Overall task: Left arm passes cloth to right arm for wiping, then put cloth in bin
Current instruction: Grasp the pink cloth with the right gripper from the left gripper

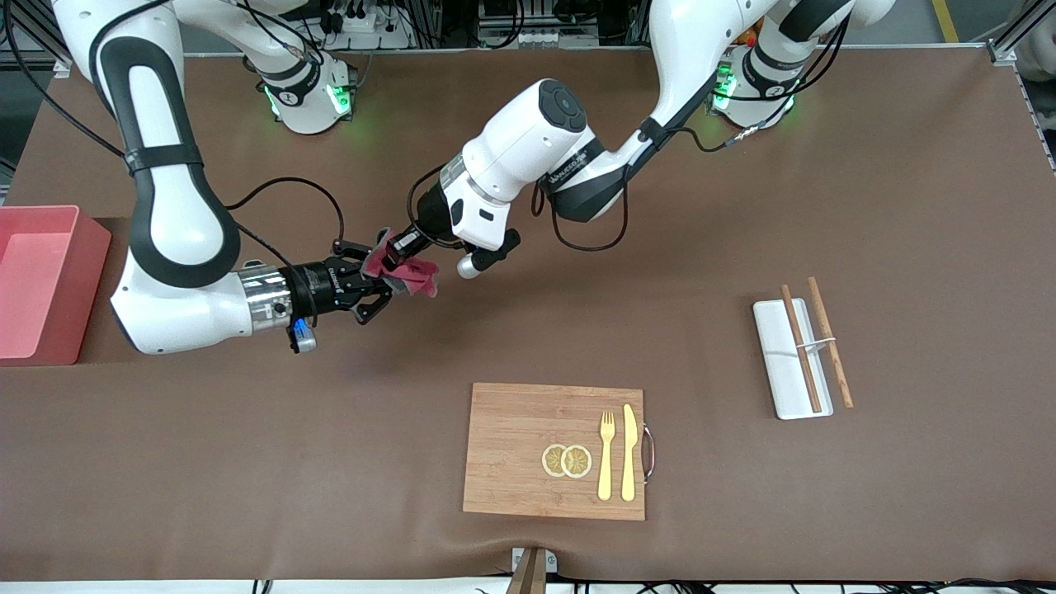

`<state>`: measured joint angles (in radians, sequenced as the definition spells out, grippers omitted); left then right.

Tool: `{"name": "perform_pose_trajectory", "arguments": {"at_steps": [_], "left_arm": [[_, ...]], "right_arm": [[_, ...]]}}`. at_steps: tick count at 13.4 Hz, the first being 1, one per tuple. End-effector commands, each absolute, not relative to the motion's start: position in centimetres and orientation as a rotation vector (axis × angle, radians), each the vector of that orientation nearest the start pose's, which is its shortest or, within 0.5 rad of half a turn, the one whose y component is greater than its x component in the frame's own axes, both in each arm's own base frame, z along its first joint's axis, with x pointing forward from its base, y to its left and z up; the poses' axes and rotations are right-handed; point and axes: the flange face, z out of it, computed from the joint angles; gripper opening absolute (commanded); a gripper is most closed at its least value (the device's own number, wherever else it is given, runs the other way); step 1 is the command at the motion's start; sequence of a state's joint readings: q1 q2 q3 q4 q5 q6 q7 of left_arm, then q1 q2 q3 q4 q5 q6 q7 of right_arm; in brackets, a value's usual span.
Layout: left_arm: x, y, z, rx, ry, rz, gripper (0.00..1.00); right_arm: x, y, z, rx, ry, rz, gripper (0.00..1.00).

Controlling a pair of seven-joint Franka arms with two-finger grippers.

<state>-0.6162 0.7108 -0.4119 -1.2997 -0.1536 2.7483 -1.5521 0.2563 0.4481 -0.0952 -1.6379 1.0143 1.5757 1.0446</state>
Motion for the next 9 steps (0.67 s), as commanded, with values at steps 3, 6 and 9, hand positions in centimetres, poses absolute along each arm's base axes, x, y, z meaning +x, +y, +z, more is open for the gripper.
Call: {"name": "perform_pose_trajectory", "arguments": {"at_steps": [3,6,9], "left_arm": [[49.4,-61.2,44.4,2.08,0.949,-0.115,0.45],[50.3,-60.1,45.8,2.087,0.944,-0.057,1.0],[50.9,-57.8,50.2,2.148,0.935,-0.012,1.0]], "right_arm": [[61.1,19.2,36.7,-1.994,1.23,1.143,0.0],[62.3,18.2,36.4,-2.113,1.213,1.034,0.0],[64.2,17.3,33.6,-2.339,1.11,0.789,0.0]]}}
